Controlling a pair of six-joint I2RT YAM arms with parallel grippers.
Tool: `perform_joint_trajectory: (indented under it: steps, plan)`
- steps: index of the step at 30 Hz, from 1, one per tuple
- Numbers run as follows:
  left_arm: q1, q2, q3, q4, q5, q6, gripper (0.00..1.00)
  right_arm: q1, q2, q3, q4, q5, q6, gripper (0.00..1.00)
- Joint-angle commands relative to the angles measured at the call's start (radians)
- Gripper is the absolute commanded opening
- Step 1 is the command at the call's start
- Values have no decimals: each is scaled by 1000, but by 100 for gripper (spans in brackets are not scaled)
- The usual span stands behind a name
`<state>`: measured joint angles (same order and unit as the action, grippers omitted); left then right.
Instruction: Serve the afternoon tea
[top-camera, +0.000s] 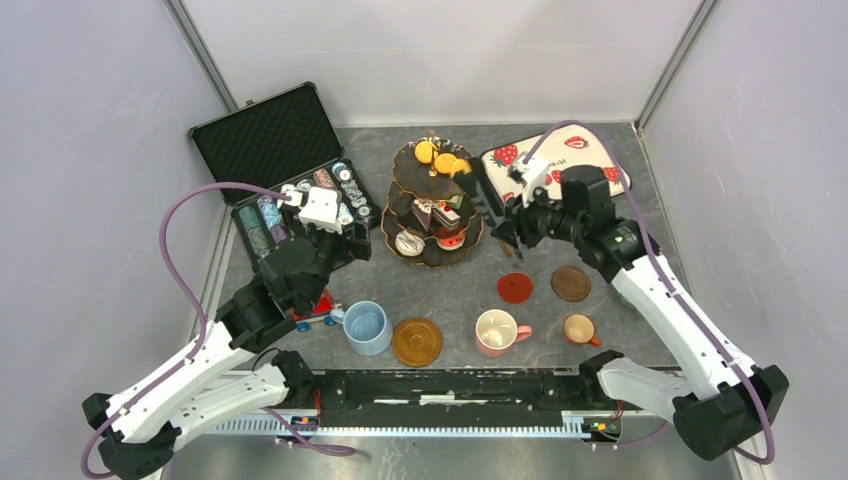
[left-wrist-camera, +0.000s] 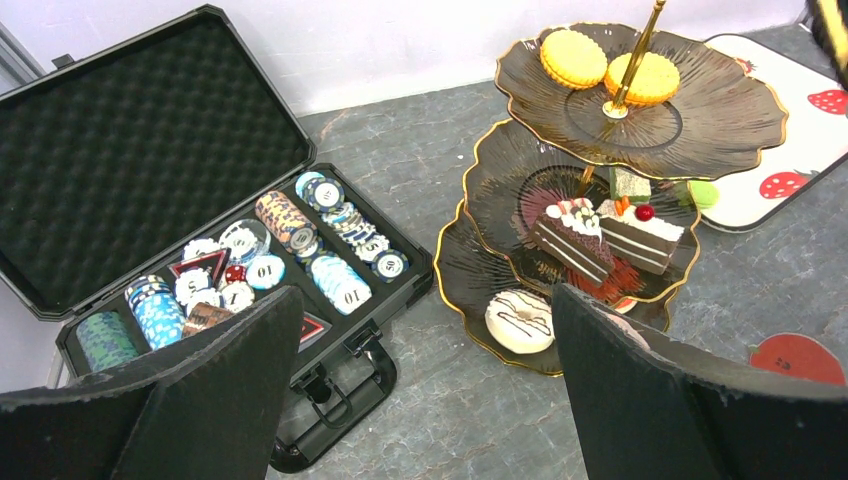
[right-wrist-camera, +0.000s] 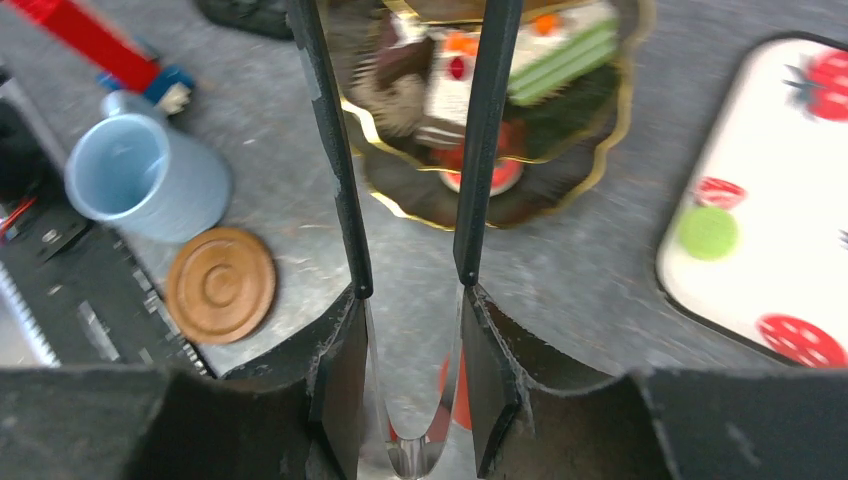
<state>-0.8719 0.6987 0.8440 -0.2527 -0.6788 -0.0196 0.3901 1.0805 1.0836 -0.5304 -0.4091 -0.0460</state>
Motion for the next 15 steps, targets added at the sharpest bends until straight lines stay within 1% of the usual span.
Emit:
perform_joint_trajectory:
  steps: [1, 3, 8, 15]
  plan:
    - [4, -5, 16, 20, -16, -23, 99, 78, -18, -23, 77, -27, 8, 18]
    - [4, -6, 15, 20, -19, -22, 99, 106, 0, -14, 80, -19, 13, 18]
    - [4, -5, 15, 19, -21, -22, 99, 172, 54, 40, 55, 56, 11, 19]
    - [4, -13, 15, 20, -25, -18, 99, 283, 132, 125, 69, 144, 39, 21]
